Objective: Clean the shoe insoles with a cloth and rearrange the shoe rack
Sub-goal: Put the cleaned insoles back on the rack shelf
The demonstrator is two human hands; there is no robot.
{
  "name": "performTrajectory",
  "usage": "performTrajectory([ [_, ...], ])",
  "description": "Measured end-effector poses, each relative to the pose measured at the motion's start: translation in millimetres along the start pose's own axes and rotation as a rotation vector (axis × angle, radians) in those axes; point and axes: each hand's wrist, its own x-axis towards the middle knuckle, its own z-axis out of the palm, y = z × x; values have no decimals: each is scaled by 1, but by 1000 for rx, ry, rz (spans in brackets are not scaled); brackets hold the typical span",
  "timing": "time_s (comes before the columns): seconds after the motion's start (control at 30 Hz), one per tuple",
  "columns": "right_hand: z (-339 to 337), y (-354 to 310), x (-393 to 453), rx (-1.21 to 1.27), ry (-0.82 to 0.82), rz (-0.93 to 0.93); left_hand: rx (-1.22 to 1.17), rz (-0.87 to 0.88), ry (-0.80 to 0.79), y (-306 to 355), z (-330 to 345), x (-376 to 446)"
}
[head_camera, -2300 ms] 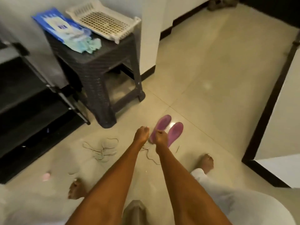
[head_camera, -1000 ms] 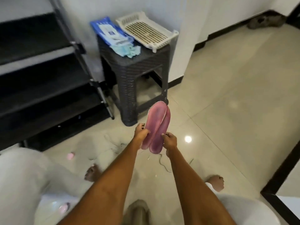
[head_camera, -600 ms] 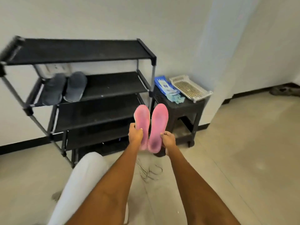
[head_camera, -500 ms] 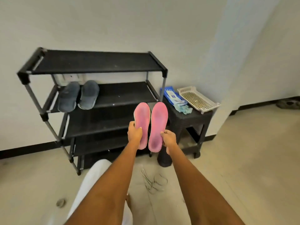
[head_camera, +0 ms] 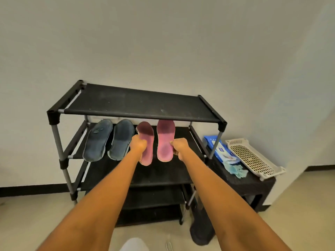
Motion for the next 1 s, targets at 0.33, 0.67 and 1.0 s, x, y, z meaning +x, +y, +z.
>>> performTrajectory([
  [0.33, 13, 14, 84, -185, -1, 15, 145, -11, -2, -15, 38, 54],
  [0.67, 10, 16, 99, -257, -8, 10, 591, 74, 60, -5, 49, 74],
  [1.0, 5, 17, 53, -400, 85, -280, 997, 528, 131, -8, 40, 28],
])
